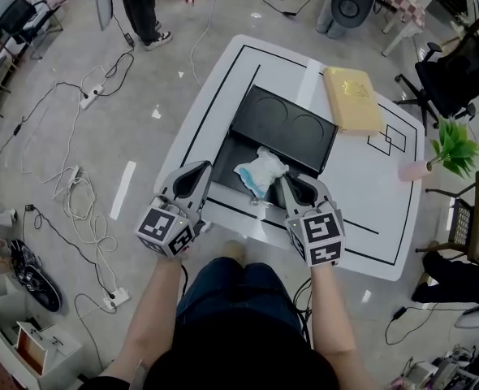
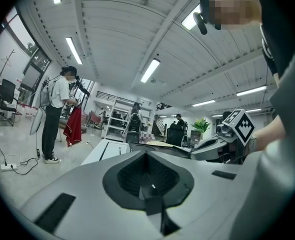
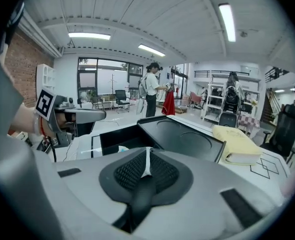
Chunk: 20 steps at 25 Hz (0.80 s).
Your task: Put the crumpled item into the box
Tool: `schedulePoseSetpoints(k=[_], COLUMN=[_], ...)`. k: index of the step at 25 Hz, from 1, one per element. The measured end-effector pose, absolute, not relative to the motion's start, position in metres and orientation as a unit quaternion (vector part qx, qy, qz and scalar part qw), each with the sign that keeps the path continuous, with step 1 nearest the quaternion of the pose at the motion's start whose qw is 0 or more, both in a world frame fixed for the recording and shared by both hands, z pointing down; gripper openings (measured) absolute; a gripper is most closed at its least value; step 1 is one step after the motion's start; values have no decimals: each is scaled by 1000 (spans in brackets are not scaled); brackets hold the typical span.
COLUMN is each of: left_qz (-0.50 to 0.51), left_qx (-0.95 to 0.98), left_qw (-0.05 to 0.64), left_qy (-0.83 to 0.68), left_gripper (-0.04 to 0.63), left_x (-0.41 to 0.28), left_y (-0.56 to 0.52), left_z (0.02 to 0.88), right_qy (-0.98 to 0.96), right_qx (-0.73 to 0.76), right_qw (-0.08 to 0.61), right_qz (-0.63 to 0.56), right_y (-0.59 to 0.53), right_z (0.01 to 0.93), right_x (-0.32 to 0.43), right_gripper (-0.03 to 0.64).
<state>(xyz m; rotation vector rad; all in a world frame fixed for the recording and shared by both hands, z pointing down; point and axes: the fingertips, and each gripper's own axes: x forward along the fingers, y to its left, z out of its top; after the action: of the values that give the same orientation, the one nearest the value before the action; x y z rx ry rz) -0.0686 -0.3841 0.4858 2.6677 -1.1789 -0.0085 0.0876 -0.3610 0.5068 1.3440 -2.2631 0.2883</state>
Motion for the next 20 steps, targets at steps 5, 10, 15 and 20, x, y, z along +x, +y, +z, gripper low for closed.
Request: schedulePoseSetpoints(k=[5,10,15,20], left_qz=[-6,-6,-8,-11], left_qx=[912,916,917,916], left_qw=[103,99,87,87], left_qy=[-396,-390,-390,-392], left_gripper=[2,2,2,2], left_x=[-60,-49,-39,-35], left_y=[-375,-361,-348,-326], left_z=[477,467,453,441], right_qy=[-834,-841,-847,-848], right_qx=[503,502,502,507], right_qw=[196,170,131,89], right_qz=[113,105,114,129], right_y=[-352,-337,-324,-303], right_z=[492,479,463,443], right_x=[95,98,106,117], right_gripper=[6,6,6,5])
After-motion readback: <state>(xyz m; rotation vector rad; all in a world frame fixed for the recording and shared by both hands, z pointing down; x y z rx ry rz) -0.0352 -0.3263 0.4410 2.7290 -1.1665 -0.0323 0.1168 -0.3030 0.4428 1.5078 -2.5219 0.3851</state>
